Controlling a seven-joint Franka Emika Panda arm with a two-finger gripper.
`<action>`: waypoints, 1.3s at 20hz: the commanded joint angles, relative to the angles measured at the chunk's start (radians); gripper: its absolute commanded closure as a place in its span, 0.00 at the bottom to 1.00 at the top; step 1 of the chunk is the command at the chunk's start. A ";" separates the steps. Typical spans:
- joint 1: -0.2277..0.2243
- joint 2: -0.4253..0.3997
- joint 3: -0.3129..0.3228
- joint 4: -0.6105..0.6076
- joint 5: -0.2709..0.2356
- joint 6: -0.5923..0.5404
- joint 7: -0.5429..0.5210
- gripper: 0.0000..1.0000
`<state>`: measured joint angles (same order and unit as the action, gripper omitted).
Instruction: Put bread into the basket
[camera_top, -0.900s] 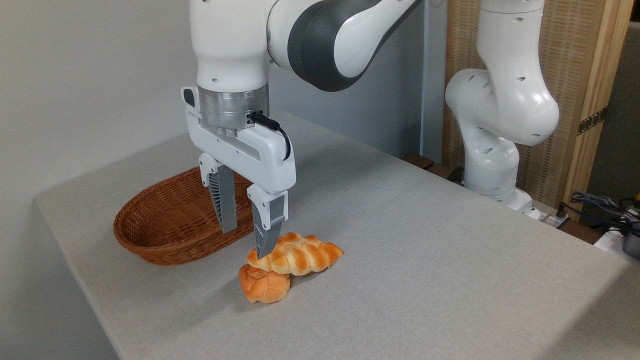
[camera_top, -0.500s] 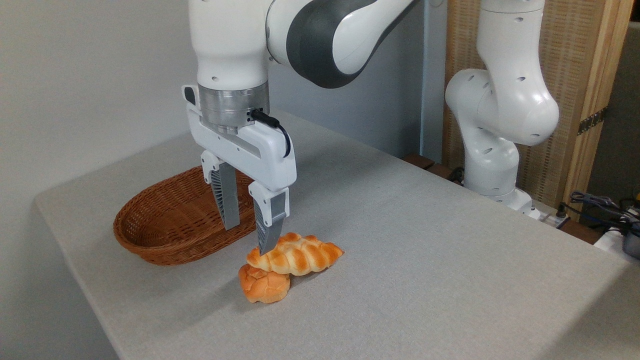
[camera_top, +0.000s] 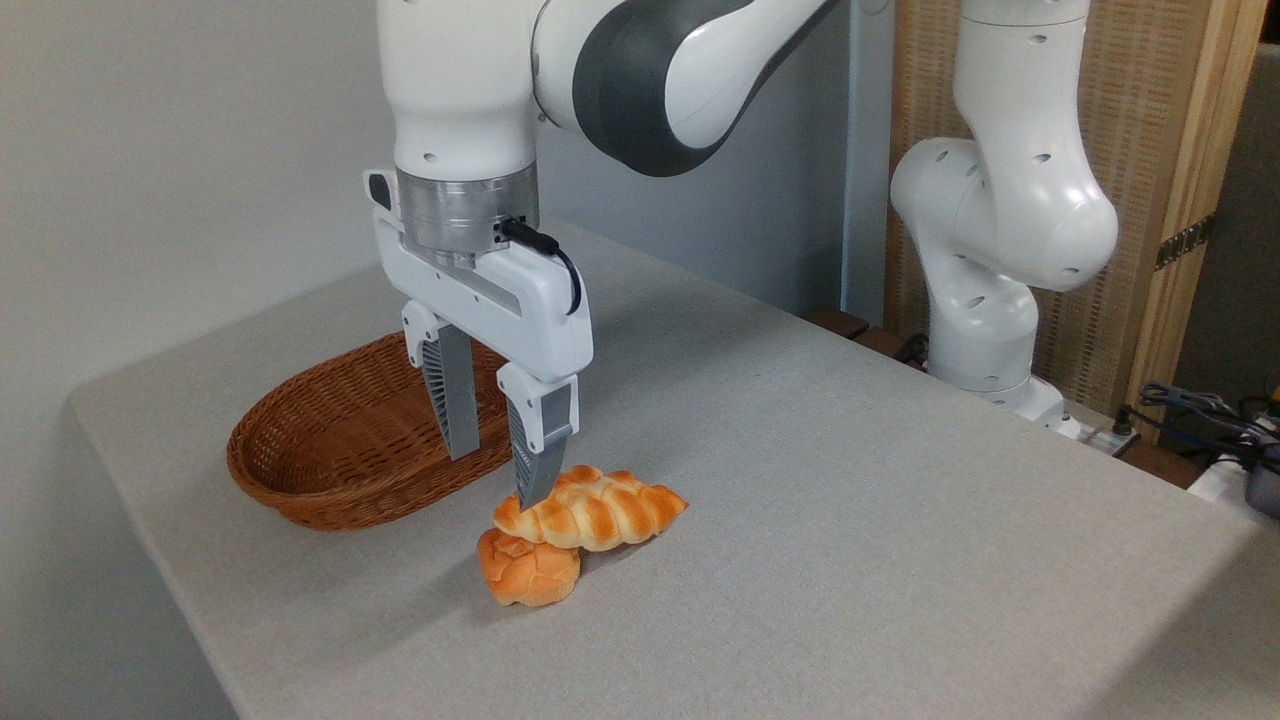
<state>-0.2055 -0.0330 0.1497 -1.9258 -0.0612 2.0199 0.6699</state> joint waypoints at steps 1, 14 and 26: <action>-0.005 -0.011 0.004 0.008 -0.020 -0.026 0.007 0.00; -0.005 -0.010 0.011 0.004 -0.009 -0.087 0.164 0.00; -0.003 0.058 0.013 0.001 -0.009 -0.087 0.287 0.00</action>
<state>-0.2048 0.0204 0.1526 -1.9308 -0.0611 1.9440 0.9318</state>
